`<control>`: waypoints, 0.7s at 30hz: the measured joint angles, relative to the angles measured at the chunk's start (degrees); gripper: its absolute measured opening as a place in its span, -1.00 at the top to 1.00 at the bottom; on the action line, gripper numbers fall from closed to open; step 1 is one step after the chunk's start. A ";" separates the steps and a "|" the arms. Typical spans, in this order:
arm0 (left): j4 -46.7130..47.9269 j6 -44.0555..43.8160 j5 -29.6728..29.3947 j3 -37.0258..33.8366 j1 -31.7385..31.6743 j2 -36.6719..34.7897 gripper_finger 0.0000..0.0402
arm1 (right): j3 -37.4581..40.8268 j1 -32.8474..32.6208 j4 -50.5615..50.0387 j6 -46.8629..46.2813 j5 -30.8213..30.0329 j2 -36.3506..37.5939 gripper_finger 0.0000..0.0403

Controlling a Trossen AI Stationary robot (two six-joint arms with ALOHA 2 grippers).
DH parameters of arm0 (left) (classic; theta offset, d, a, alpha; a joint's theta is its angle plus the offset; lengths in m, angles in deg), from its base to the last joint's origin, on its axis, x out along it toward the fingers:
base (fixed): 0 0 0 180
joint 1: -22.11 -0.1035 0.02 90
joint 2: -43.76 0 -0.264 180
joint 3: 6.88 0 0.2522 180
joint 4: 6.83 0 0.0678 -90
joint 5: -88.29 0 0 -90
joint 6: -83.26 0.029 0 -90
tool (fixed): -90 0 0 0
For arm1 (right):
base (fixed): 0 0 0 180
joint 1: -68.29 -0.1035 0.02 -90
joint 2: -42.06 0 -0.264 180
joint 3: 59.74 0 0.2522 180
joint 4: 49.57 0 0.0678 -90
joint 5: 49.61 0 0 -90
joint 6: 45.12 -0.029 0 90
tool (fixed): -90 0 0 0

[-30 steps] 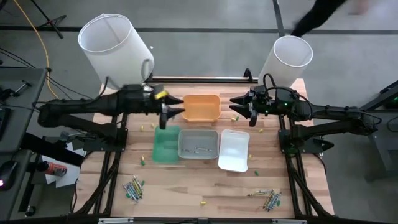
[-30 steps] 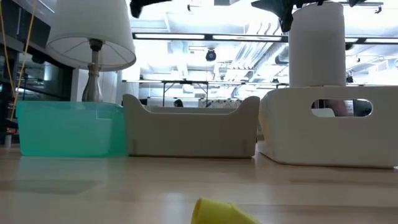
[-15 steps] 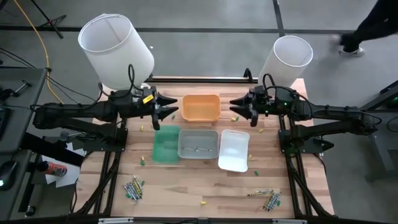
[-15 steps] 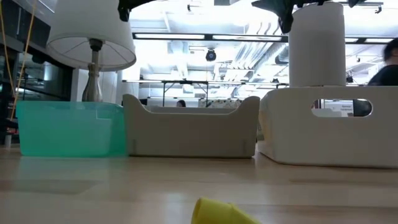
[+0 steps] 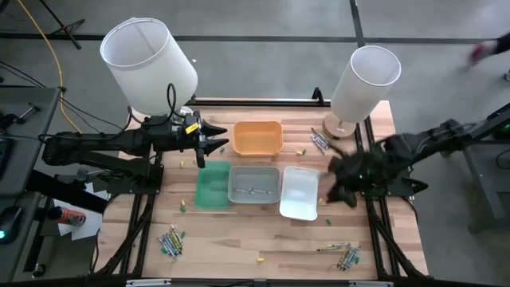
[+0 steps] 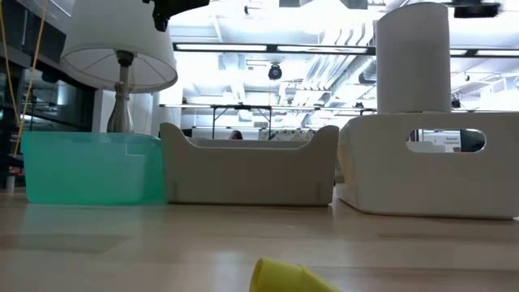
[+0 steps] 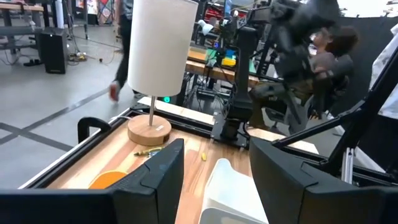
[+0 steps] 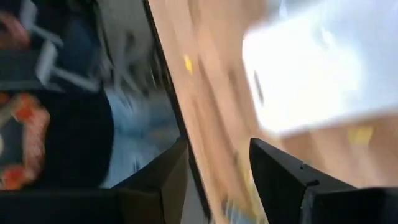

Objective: Sort crayons
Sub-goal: Put the white crayon into the gray bin

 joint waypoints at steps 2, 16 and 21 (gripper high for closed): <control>0.03 1.10 0.00 0.00 0.00 0.00 0.16 | 1.63 -6.04 -0.29 -3.36 -0.45 -2.16 0.18; 0.18 2.93 -0.02 0.00 0.00 0.00 0.16 | 4.89 -25.56 4.32 -3.94 -0.81 -25.70 0.18; 0.89 2.93 -0.04 0.00 0.00 0.00 0.16 | 4.89 -29.36 7.82 -3.83 -1.77 -32.08 0.18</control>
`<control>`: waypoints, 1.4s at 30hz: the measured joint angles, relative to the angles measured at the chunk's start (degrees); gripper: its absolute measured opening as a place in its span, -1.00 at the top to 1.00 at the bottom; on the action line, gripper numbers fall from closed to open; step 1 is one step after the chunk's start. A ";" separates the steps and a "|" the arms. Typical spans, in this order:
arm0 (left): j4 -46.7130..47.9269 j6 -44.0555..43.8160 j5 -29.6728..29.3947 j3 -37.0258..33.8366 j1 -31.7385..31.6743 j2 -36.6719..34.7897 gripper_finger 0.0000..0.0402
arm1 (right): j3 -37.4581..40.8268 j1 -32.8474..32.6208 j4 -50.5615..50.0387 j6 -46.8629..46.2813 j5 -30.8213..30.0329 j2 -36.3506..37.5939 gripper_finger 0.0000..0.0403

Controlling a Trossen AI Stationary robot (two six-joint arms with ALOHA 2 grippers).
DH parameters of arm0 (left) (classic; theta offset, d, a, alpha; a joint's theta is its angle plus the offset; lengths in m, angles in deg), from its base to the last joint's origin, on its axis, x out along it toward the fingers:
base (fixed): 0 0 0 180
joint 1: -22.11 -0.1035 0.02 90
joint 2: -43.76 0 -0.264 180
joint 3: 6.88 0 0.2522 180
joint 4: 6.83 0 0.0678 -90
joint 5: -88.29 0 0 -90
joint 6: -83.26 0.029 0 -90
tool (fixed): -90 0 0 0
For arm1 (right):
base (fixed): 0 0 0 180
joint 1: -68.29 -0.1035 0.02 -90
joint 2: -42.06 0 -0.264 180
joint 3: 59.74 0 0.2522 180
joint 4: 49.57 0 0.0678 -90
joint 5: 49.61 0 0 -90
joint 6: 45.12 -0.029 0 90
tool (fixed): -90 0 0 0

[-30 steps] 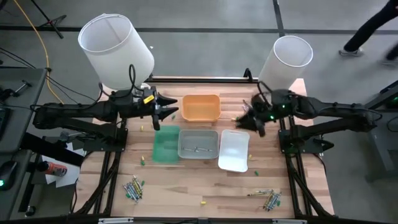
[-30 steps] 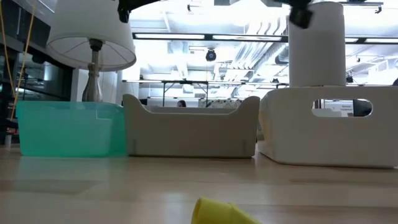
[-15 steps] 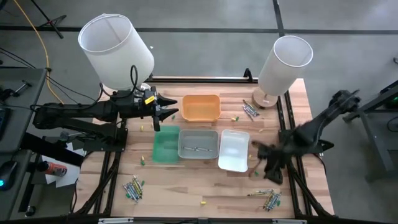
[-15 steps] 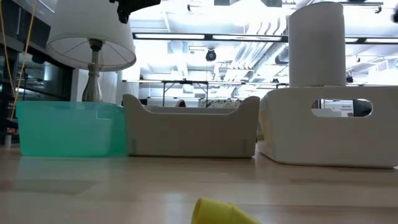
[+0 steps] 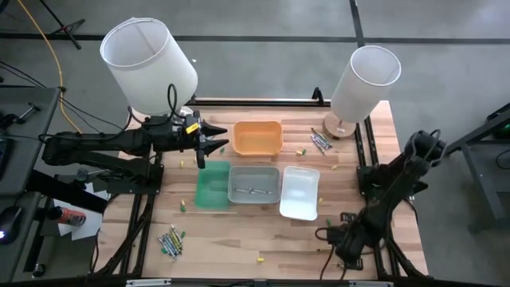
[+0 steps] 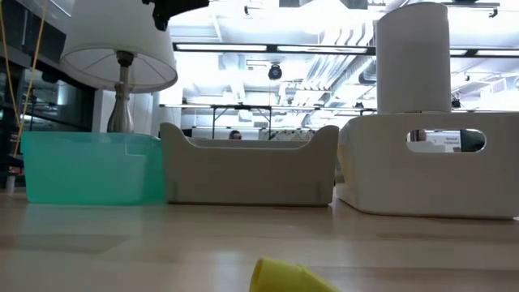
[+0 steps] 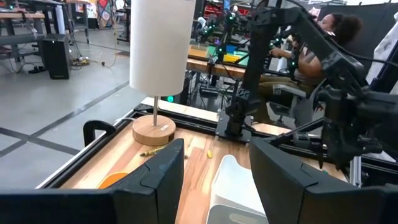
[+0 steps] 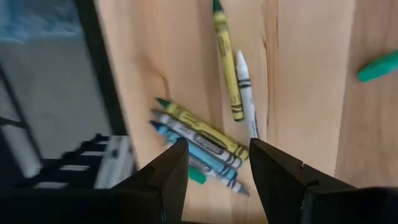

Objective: Sort crayons
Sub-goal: Put the white crayon into the gray bin

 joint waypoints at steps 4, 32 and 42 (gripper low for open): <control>0.95 -0.02 -0.01 0.00 0.00 0.00 0.16 | 0.00 -2.00 -0.05 -0.30 -1.45 -4.41 0.18; 1.15 -1.66 -0.35 0.00 0.00 0.00 0.16 | -0.15 -2.20 -2.27 1.02 -3.85 -13.84 0.91; 1.13 -1.62 -1.47 0.00 0.00 0.00 0.16 | 0.23 -2.27 -7.04 4.89 -3.23 -10.35 0.97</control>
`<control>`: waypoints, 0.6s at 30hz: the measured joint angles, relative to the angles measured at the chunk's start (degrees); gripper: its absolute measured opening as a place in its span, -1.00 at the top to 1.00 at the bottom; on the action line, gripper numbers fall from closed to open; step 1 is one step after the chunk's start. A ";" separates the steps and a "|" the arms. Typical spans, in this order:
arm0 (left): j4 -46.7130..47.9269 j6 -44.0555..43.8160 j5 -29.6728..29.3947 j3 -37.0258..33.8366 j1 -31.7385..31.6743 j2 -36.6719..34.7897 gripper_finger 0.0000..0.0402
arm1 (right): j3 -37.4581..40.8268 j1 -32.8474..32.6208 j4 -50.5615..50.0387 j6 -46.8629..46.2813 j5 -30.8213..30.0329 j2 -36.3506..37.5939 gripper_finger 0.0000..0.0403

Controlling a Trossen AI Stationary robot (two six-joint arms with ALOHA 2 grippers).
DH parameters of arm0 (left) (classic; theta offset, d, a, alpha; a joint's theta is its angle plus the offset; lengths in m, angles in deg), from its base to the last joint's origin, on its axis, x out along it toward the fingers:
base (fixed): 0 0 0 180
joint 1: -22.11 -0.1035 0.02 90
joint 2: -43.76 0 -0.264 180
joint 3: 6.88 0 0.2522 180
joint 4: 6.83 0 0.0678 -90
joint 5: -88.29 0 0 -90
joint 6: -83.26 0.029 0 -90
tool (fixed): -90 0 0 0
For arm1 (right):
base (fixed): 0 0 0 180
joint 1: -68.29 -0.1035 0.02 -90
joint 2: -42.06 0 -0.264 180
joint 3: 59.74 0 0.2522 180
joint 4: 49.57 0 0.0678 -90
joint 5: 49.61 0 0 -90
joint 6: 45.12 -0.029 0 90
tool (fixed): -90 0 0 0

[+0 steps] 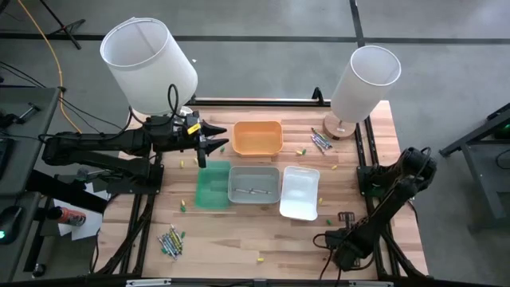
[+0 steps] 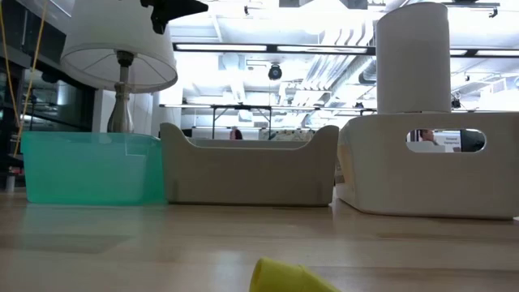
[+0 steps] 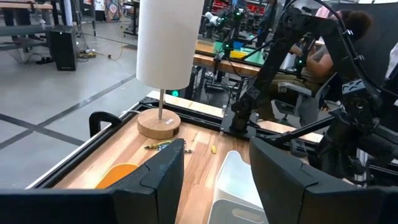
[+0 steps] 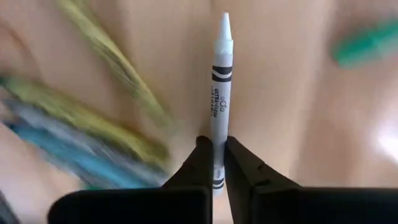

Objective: Sort crayons
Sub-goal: Put the white crayon into the gray bin

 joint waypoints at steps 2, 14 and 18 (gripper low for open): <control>-0.04 0.13 -0.04 0.00 0.00 0.00 0.16 | 0.11 -0.04 -3.64 -0.31 -0.05 2.11 0.96; -0.49 3.58 -5.46 0.02 -0.02 -0.48 0.16 | -0.05 3.21 -16.67 -18.31 -21.18 31.46 0.99; -0.91 3.74 -5.42 0.02 -0.02 -0.77 0.16 | -0.11 9.07 -13.25 -16.35 -38.16 40.31 0.99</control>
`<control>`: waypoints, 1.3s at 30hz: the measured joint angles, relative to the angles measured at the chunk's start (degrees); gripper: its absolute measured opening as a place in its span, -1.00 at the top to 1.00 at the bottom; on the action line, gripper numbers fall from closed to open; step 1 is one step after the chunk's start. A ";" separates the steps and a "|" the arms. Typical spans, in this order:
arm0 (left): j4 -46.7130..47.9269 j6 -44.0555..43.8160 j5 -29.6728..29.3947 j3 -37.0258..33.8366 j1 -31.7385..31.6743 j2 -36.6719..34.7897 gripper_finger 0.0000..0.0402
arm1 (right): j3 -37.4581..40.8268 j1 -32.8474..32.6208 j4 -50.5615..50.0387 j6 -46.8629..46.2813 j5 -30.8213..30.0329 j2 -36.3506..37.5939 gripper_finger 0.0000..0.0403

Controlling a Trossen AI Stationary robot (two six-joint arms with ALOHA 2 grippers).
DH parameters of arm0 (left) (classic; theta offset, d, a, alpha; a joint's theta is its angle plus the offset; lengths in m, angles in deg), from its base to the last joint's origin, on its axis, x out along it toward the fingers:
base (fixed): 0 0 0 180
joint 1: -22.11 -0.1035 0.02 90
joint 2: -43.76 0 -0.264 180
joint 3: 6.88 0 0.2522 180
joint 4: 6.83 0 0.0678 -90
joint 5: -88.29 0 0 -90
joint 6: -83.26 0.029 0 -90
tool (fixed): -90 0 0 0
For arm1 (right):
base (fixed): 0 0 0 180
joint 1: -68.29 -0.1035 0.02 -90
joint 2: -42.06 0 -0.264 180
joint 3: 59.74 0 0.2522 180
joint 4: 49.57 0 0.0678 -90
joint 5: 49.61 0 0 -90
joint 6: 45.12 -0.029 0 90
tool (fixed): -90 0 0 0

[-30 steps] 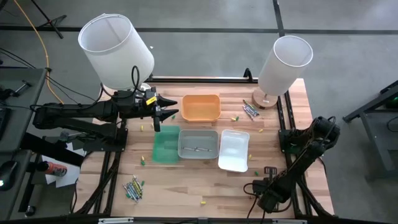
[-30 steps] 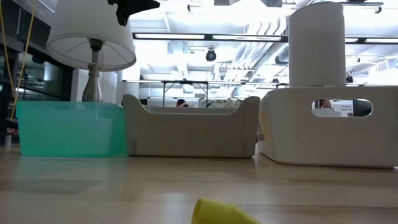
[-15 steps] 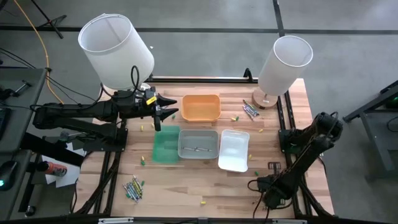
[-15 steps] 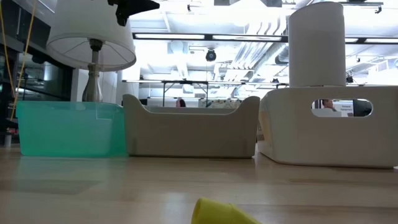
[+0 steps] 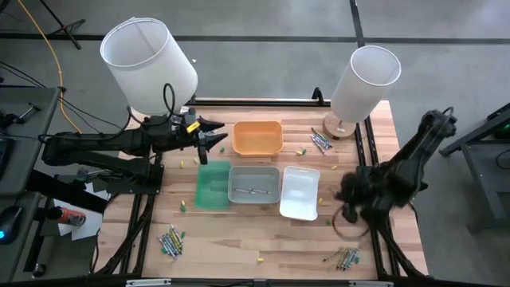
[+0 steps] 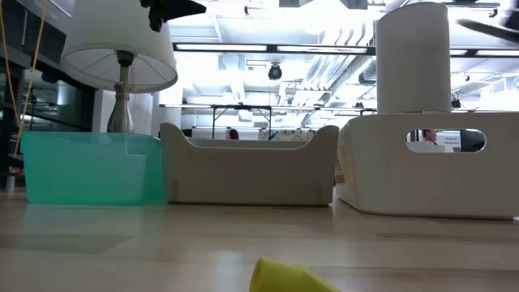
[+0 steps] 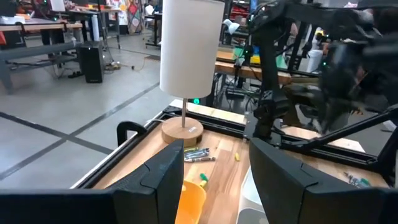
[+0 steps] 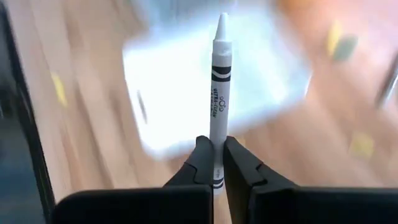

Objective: Sort crayons
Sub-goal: Put the white crayon into the gray bin

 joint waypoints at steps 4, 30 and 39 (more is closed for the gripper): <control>0.18 2.49 0.00 0.00 0.02 0.05 0.16 | -0.03 9.71 9.51 17.30 -3.47 3.31 1.00; -20.77 -6.78 14.91 0.00 0.04 -1.90 0.16 | -7.59 37.04 59.68 59.59 32.12 -21.03 1.00; -20.64 -6.75 15.02 0.00 0.04 -5.33 0.16 | -30.99 37.27 28.62 61.40 24.71 -45.07 0.99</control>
